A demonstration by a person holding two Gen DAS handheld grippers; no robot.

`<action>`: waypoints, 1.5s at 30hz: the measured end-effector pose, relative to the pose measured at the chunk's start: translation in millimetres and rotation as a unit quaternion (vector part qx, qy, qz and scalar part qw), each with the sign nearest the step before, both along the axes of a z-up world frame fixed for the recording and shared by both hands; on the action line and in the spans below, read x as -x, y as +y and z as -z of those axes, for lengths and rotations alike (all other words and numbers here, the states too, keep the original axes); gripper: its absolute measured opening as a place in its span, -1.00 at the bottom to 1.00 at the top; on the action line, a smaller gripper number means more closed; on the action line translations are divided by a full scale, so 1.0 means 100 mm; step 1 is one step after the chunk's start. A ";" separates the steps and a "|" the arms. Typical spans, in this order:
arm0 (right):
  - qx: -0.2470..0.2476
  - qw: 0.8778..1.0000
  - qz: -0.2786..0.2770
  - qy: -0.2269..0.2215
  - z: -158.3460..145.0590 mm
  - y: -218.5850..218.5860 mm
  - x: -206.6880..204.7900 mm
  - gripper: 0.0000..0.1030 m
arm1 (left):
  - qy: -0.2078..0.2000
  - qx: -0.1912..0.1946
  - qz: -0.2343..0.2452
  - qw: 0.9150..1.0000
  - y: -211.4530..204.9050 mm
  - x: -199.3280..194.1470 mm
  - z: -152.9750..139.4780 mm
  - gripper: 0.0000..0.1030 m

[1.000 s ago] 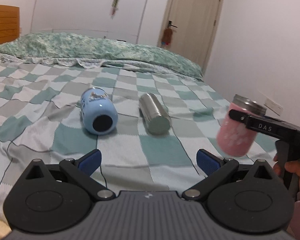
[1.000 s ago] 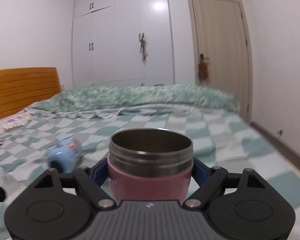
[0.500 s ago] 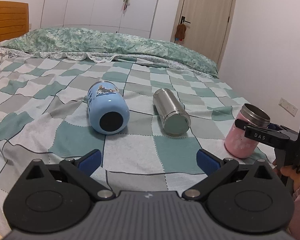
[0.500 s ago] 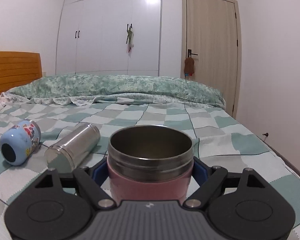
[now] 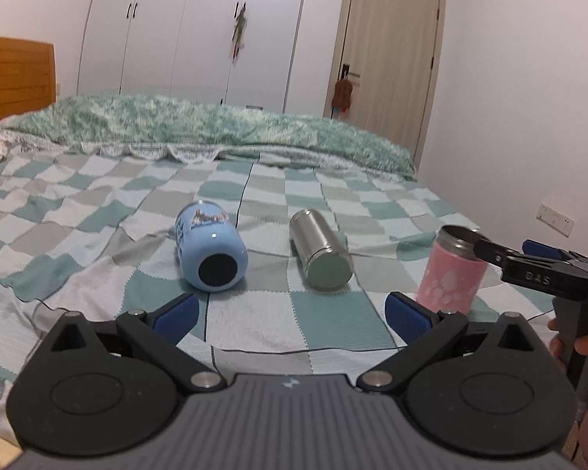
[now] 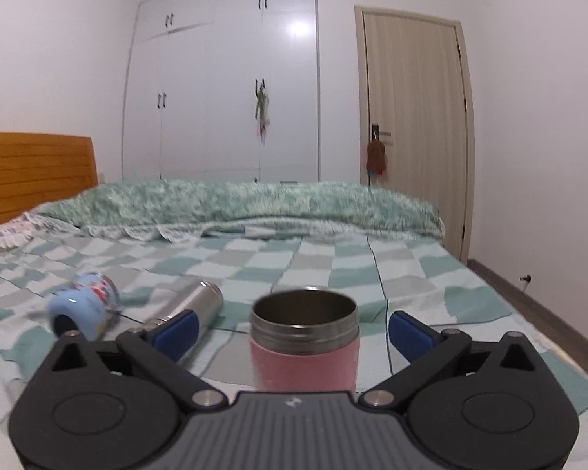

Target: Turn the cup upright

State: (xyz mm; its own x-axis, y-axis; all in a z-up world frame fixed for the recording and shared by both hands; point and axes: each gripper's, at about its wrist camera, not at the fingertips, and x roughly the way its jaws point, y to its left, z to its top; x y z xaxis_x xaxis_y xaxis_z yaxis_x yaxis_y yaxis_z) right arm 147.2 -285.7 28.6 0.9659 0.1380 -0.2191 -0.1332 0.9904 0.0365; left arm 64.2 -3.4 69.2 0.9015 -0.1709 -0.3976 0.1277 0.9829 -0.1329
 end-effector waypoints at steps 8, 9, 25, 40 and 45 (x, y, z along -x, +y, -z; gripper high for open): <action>-0.017 0.999 -0.026 -0.026 -0.12 0.07 0.80 1.00 | -0.046 -0.019 -0.012 0.999 0.02 0.48 -0.02 1.00; -0.019 0.999 -0.028 -0.026 -0.10 0.08 0.88 1.00 | -0.053 -0.024 -0.013 0.998 0.02 0.54 0.00 1.00; 0.006 0.999 -0.030 -0.044 0.46 0.29 1.65 1.00 | -0.117 -0.060 -0.075 0.989 0.00 1.00 0.71 1.00; -0.006 0.998 -0.014 -0.058 0.49 0.27 1.70 1.00 | -0.143 -0.059 -0.073 0.985 -0.01 1.10 0.74 1.00; -0.001 0.998 -0.016 -0.055 0.49 0.30 1.69 1.00 | -0.140 -0.055 -0.073 0.986 0.01 1.09 0.74 1.00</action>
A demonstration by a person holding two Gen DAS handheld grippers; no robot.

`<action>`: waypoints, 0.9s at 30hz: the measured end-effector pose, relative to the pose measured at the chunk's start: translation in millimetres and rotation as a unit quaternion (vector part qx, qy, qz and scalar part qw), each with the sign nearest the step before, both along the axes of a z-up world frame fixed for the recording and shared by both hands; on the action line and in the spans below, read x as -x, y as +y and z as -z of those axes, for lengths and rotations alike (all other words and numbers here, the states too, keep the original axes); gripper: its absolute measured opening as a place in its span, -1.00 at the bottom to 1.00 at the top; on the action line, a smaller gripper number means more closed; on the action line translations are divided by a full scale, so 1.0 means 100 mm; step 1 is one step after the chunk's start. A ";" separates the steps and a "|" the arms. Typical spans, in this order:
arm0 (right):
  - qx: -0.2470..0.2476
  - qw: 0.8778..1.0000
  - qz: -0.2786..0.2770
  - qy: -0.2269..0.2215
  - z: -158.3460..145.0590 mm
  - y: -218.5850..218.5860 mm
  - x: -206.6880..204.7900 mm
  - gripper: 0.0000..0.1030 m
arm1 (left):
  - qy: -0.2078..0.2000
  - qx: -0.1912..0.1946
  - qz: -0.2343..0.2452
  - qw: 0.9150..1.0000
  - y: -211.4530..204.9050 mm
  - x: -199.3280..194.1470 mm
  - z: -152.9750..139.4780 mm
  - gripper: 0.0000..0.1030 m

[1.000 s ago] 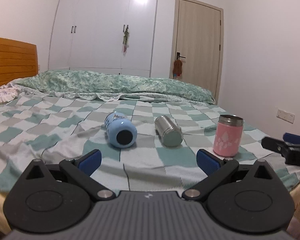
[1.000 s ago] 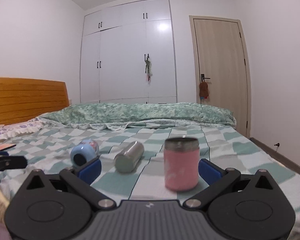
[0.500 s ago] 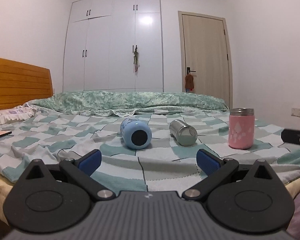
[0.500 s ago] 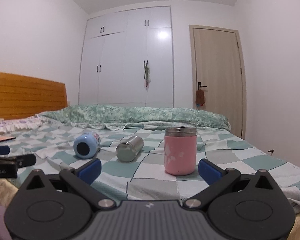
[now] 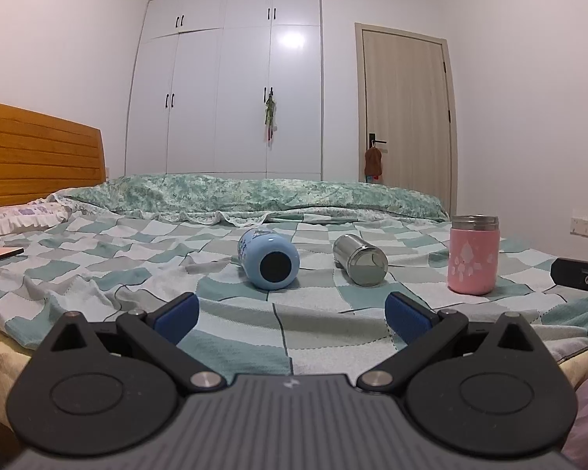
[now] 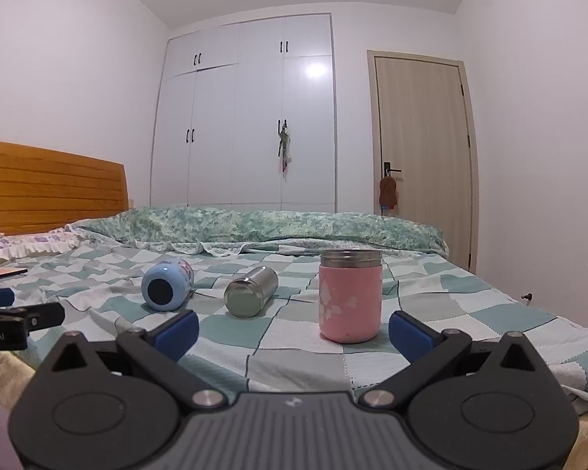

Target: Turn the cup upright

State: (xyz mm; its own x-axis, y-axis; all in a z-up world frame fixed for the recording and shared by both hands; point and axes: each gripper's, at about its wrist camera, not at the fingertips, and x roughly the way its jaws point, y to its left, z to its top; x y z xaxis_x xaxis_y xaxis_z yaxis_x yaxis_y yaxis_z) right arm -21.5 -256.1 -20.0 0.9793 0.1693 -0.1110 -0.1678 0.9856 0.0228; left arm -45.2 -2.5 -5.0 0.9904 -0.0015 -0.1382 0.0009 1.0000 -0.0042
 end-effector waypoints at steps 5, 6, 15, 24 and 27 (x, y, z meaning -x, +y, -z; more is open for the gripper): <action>0.004 1.000 0.001 -0.001 0.00 0.02 0.01 1.00 | -0.002 -0.001 0.002 1.000 -0.01 0.01 0.01 1.00; 0.004 1.000 0.001 -0.002 0.00 0.02 0.01 1.00 | -0.002 -0.001 0.002 1.000 -0.01 0.01 0.01 1.00; 0.005 1.000 0.000 -0.002 0.00 0.02 0.01 1.00 | -0.002 0.000 0.005 1.000 -0.02 0.02 0.01 1.00; 0.005 1.000 0.001 -0.003 0.00 0.02 0.02 1.00 | -0.002 0.001 0.008 1.000 -0.03 0.02 0.01 1.00; 0.006 1.000 0.000 -0.003 0.00 0.02 0.01 1.00 | -0.001 0.001 0.008 1.000 -0.03 0.02 0.01 1.00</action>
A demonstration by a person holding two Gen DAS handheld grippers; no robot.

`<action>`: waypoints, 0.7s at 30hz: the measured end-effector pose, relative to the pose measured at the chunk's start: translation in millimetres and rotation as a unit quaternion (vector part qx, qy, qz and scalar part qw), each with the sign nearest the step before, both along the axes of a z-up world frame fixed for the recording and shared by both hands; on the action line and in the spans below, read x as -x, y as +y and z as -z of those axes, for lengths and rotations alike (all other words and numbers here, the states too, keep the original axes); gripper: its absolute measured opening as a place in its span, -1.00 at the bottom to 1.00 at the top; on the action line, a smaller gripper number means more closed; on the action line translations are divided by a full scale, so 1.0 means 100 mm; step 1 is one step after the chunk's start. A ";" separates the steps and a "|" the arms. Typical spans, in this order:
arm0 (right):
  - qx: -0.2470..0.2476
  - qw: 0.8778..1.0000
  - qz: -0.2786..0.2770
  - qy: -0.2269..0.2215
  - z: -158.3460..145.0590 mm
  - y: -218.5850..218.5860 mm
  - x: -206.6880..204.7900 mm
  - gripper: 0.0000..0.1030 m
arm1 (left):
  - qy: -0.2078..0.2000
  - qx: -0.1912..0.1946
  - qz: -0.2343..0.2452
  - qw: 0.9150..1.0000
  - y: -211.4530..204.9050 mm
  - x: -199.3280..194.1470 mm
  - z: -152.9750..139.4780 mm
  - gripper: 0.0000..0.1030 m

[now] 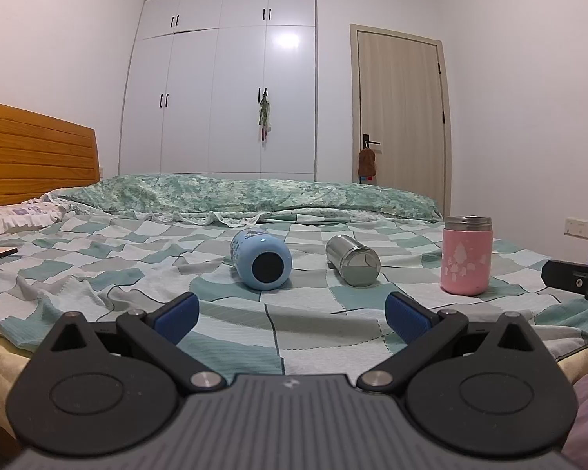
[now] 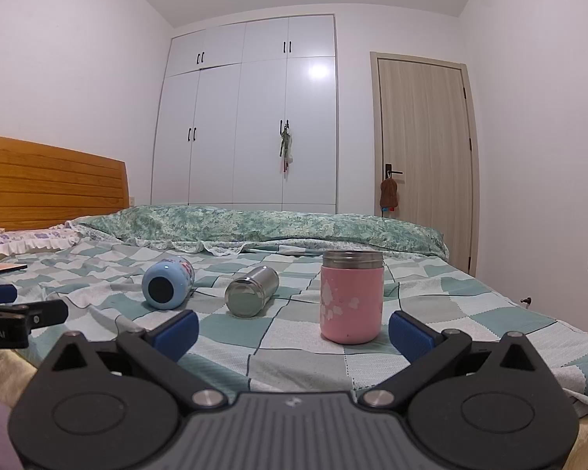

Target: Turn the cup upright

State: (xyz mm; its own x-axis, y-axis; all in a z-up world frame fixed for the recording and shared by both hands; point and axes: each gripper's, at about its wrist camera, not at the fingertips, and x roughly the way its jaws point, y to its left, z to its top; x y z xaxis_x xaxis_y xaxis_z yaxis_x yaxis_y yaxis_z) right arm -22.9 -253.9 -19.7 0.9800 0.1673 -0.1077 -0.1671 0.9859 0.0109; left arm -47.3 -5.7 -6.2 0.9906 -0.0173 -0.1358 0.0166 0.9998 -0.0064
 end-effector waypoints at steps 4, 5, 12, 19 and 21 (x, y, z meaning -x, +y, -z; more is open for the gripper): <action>0.000 1.000 0.000 0.000 0.00 0.00 0.00 1.00 | 0.000 0.000 0.000 1.000 0.00 0.00 0.00 1.00; 0.000 1.000 0.000 0.000 0.00 0.00 0.00 1.00 | 0.000 0.000 0.000 1.000 0.00 0.00 0.00 1.00; 0.000 1.000 0.000 0.000 0.00 0.00 0.00 1.00 | 0.000 0.000 0.000 1.000 0.00 0.00 0.00 1.00; 0.000 1.000 0.000 0.000 0.00 0.00 0.00 1.00 | 0.000 0.001 0.002 1.000 0.00 0.00 0.00 1.00; 0.000 1.000 0.000 0.000 0.00 0.00 0.00 1.00 | 0.000 0.001 0.003 1.000 -0.03 0.00 0.00 1.00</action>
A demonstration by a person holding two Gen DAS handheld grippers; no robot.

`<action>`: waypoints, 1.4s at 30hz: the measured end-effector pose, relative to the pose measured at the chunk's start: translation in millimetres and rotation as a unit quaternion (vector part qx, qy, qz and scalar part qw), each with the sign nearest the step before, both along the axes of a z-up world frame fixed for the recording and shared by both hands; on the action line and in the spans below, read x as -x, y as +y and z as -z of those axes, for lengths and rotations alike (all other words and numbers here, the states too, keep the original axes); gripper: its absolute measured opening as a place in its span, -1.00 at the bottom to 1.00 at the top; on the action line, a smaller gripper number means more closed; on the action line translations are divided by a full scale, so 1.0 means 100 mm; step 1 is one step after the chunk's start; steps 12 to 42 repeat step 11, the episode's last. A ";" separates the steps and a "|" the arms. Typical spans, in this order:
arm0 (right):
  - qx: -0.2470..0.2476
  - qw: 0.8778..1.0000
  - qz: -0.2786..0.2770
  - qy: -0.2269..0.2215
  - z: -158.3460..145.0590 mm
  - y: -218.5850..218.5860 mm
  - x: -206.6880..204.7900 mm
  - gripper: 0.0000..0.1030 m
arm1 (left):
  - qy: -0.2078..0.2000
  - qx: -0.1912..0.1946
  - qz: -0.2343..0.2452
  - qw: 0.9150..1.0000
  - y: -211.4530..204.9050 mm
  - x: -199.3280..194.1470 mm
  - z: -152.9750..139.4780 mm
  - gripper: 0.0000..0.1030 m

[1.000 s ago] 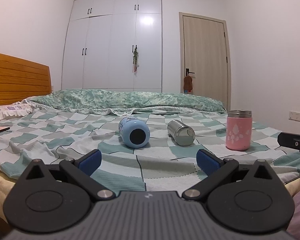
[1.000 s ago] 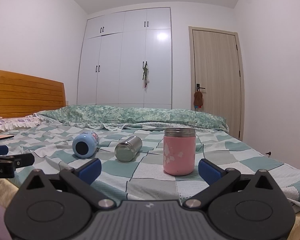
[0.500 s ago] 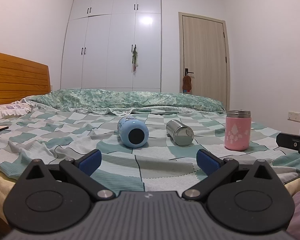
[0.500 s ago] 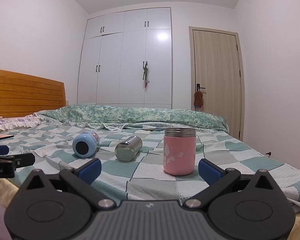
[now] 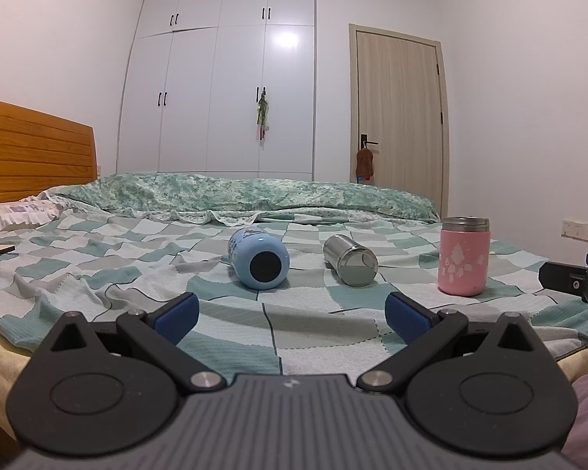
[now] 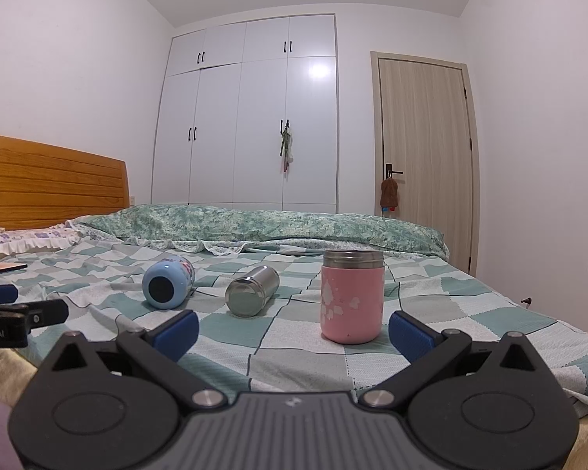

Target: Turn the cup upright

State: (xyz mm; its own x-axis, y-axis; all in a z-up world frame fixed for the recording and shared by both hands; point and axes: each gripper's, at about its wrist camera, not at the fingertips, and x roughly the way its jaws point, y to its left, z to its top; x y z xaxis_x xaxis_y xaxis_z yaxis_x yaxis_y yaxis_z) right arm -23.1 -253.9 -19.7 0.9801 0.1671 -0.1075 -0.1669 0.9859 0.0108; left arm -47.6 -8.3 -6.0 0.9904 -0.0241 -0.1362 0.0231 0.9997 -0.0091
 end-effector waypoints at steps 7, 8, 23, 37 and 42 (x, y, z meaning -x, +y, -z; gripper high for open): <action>0.000 1.000 0.000 0.000 0.00 0.00 0.00 1.00 | -0.001 0.003 0.011 1.000 -0.04 0.01 0.00 1.00; 0.000 1.000 0.000 0.000 0.00 0.00 0.00 1.00 | -0.001 0.004 0.012 1.000 -0.04 0.01 0.00 1.00; 0.001 1.000 0.000 0.000 0.00 0.00 0.00 1.00 | -0.005 0.003 0.011 1.000 -0.07 0.03 0.00 1.00; 0.001 1.000 0.000 0.000 0.00 0.00 0.00 1.00 | -0.005 0.003 0.011 1.000 -0.07 0.03 0.00 1.00; 0.001 1.000 0.000 0.000 0.00 0.00 0.00 1.00 | -0.005 0.003 0.011 1.000 -0.07 0.03 0.00 1.00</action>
